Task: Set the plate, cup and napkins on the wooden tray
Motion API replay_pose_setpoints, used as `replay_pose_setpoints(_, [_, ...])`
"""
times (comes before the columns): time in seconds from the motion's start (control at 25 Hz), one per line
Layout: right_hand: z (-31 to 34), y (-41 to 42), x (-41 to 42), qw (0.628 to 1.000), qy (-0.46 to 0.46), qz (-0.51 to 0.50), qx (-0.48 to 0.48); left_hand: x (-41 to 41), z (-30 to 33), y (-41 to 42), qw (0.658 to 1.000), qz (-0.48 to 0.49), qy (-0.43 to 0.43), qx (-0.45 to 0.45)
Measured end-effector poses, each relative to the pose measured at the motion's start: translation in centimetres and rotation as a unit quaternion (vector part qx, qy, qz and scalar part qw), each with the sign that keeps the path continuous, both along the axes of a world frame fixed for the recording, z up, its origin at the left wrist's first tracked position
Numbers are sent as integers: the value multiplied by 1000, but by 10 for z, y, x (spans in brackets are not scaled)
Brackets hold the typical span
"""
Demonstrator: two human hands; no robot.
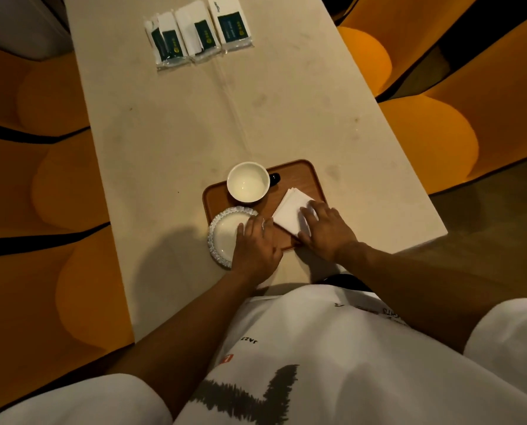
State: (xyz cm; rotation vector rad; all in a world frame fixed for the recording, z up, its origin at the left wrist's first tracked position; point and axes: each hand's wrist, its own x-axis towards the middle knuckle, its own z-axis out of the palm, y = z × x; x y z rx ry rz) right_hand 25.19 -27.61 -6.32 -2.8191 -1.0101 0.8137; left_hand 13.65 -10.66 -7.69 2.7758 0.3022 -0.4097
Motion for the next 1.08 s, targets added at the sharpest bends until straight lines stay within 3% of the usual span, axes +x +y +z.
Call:
replay_pose_setpoints(0.28, [7,6,-3,996,77,33,-20,-29,12,-2,993,104,55,7])
replay_pose_setpoints(0.56, [18,-6,-19,991,85,85,-65,-45,20,-13,966,231,106,-39])
replay_pose_setpoints(0.88, [20,4,-22,988,96,34,-114,-41,37,-4,972,171,144,-68])
replay_pose_setpoints(1.0, [42,24,-7,975,122,59,-176,-23,63,12,961,118,228,-105])
replay_pose_setpoints(1.08, [83,51,14,963,171,77,-192,6,107,26,932,115,321,-121])
